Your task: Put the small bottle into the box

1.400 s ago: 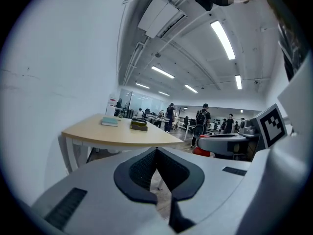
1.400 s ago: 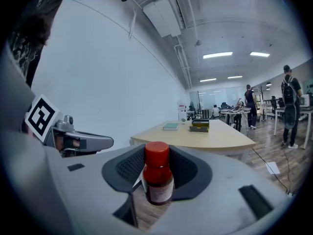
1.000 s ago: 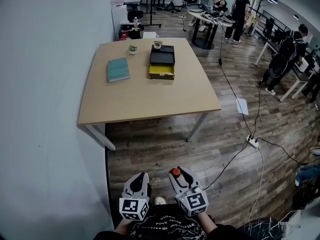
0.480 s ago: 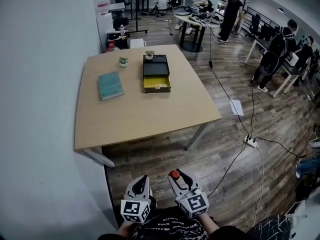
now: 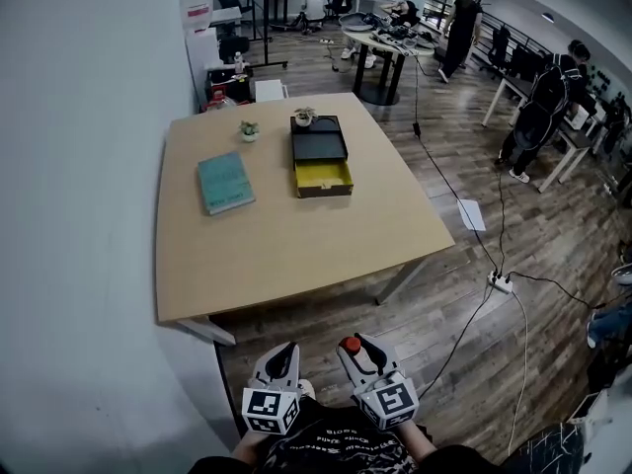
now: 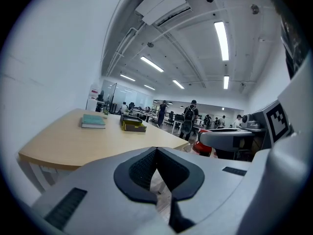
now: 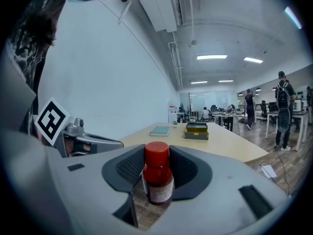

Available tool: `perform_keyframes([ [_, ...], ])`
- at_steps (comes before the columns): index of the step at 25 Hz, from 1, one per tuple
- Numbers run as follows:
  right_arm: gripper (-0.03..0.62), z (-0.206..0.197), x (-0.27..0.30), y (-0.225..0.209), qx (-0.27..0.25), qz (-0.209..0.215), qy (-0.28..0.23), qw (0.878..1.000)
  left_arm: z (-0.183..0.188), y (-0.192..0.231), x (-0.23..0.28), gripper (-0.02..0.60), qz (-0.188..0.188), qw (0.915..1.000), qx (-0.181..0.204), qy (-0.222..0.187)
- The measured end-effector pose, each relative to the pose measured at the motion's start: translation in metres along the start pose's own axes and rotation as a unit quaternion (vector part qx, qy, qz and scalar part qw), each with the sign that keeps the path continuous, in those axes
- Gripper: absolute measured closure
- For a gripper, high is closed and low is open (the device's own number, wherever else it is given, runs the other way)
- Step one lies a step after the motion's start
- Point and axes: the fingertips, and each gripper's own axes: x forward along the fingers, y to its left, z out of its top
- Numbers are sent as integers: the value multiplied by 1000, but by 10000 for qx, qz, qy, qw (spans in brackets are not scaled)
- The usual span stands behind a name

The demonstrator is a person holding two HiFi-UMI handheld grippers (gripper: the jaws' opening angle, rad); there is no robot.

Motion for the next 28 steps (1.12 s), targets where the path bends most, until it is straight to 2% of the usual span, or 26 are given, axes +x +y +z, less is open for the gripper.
perform_keyframes([
  [16,437,8,46,9,149,69,32,9999,7,42,21,578,1,9999,-17,104],
  [28,437,16,99,-16,192,256,-21,9995,19,68,57,578,211,9997,-52,117],
])
